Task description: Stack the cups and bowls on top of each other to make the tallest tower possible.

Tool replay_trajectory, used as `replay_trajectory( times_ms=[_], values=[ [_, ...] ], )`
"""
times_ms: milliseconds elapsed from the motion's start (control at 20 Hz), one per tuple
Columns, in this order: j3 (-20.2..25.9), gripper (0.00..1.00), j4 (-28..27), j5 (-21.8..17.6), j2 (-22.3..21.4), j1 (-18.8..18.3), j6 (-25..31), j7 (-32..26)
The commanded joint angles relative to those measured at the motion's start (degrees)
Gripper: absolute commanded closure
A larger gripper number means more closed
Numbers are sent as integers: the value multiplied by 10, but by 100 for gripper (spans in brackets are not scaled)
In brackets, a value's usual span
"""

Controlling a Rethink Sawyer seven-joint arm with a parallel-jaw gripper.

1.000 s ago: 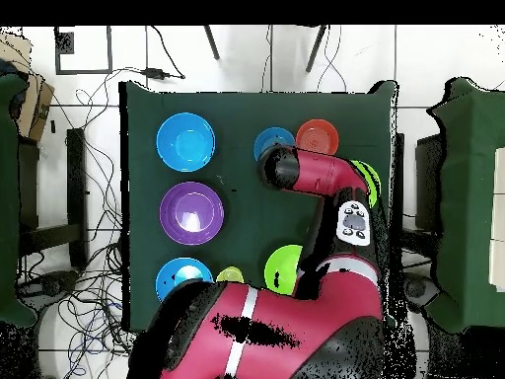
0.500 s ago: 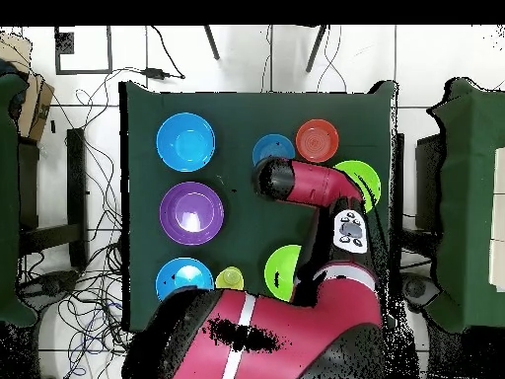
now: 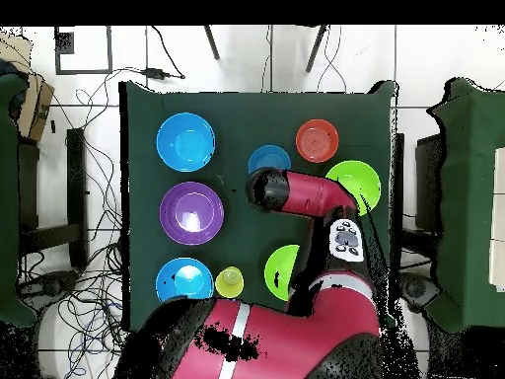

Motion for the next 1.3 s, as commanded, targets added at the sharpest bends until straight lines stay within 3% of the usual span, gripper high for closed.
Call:
replay_trajectory(
  times_ms=[50, 1300],
  values=[
    [51, 100, 90, -23, 13, 18, 0, 30],
    [48, 100, 80, -23, 25, 23, -32, 34]
  ],
)
